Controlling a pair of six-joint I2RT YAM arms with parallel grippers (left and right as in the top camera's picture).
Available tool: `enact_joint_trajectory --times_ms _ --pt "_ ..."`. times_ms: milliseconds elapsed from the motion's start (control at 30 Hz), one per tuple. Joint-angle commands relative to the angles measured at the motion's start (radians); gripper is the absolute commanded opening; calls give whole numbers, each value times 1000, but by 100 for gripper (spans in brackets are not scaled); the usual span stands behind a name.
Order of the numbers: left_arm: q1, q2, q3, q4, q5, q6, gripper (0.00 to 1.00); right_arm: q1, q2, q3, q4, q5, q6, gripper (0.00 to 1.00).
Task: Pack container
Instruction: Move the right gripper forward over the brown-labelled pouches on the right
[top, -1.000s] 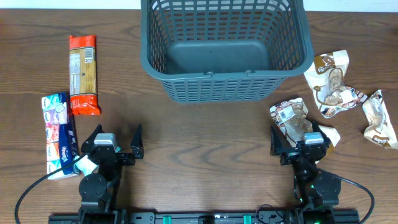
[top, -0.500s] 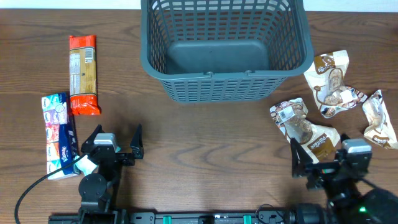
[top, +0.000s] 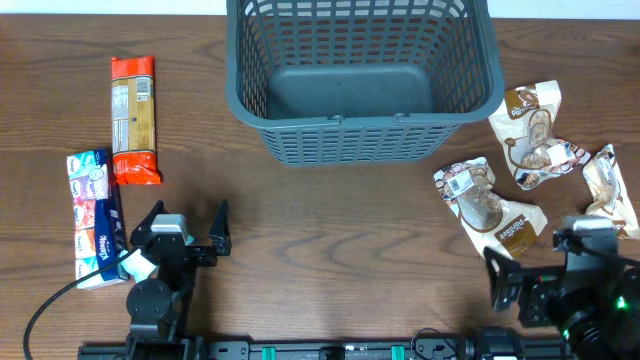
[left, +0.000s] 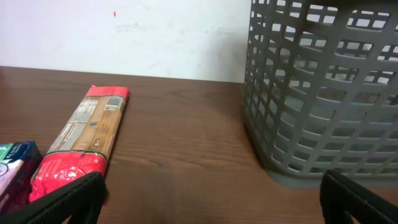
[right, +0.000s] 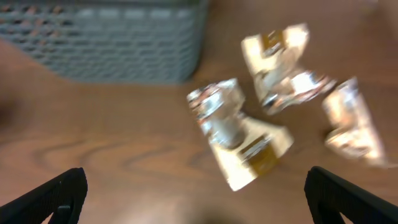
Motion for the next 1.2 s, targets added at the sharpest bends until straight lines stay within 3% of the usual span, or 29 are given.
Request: enact_joint_trajectory --times_ms 0,200,533,933,1167 --pt "-4 -7 -17 -35 -8 -2 99 -7 47 19 37 164 -190 99" --pt "-4 -7 -17 -35 -8 -2 99 -13 276 20 45 206 -471 99" --pt "-4 -7 -17 -35 -8 -2 98 -105 624 23 189 200 -525 99" --pt "-4 9 -17 -36 -25 -2 98 -324 672 10 219 -130 -741 99" --pt "-4 44 -17 -36 -92 -1 99 -357 765 -62 241 -137 -839 97"
